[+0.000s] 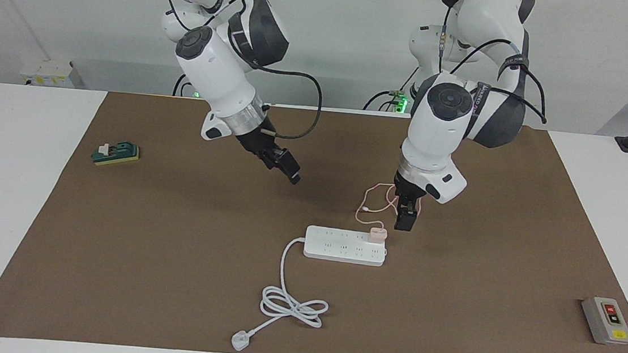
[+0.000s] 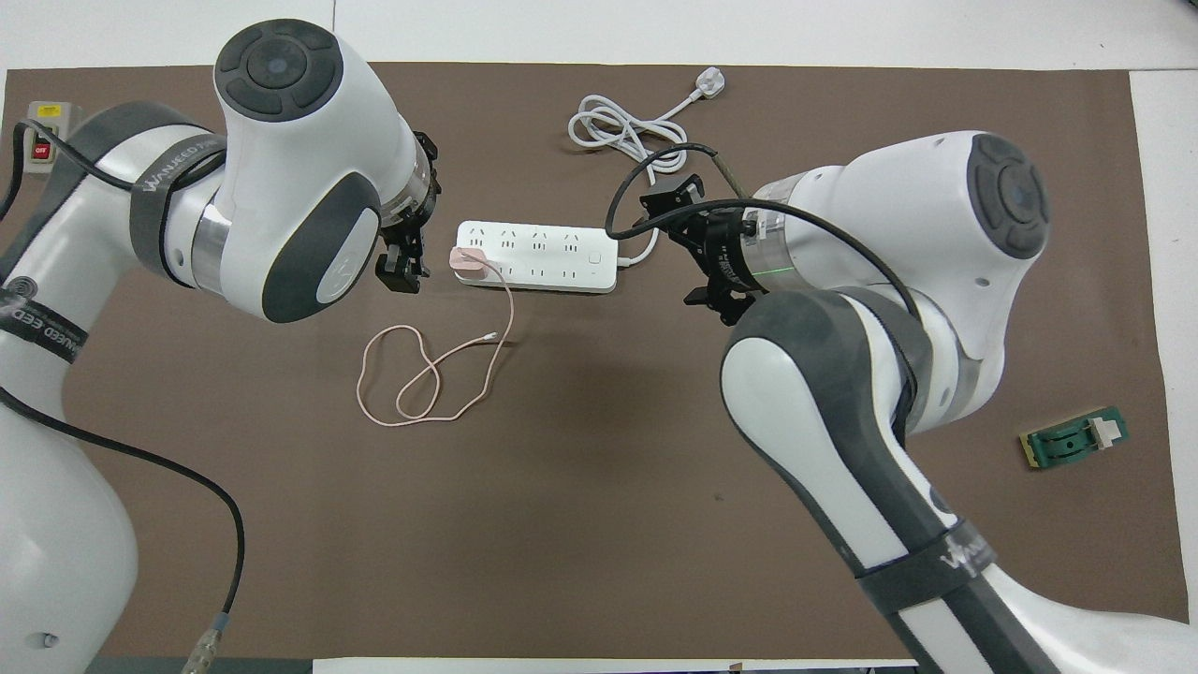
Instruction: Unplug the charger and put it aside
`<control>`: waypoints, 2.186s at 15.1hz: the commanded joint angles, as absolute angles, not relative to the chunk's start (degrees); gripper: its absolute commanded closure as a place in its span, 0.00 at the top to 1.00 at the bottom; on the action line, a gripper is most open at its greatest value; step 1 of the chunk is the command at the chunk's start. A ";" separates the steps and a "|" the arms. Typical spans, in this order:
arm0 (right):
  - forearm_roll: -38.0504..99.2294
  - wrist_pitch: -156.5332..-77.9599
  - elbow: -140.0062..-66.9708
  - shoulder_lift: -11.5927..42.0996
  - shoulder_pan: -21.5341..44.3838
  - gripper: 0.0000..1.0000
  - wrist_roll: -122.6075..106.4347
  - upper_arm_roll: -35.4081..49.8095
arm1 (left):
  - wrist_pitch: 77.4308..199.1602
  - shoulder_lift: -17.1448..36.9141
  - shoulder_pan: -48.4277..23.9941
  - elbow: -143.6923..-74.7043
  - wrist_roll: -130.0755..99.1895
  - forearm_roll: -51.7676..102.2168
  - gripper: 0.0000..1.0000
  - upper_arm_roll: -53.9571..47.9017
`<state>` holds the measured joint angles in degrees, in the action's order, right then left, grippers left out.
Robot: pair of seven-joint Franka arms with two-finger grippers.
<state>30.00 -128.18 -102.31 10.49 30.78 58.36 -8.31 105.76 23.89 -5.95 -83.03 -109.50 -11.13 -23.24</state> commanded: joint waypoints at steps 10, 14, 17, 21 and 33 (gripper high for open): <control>39.06 -131.65 -105.03 11.95 32.60 1.00 61.81 -8.53 | 110.74 26.37 -7.91 -84.99 -107.50 -12.30 1.00 -22.94; 35.07 -132.45 -104.41 12.39 32.70 1.00 34.72 -8.44 | 110.30 26.46 -7.82 -85.25 -106.53 -12.22 1.00 -22.94; 34.98 -135.43 -104.24 12.74 32.52 1.00 17.64 -8.44 | 110.56 27.25 -7.73 -85.08 -106.08 -12.22 1.00 -22.94; 34.98 -138.95 -105.12 12.83 32.78 1.00 -7.32 -8.44 | 110.92 27.86 -7.56 -84.99 -106.17 -12.30 1.00 -22.85; 32.62 -127.65 -95.82 22.67 31.03 1.00 -62.72 -8.35 | 112.24 28.83 -7.30 -85.25 -106.70 -12.39 1.00 -22.76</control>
<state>34.91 -133.88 -101.90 19.72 31.99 -57.33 -8.66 110.99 28.85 -7.35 -84.75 -106.79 -11.45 -23.00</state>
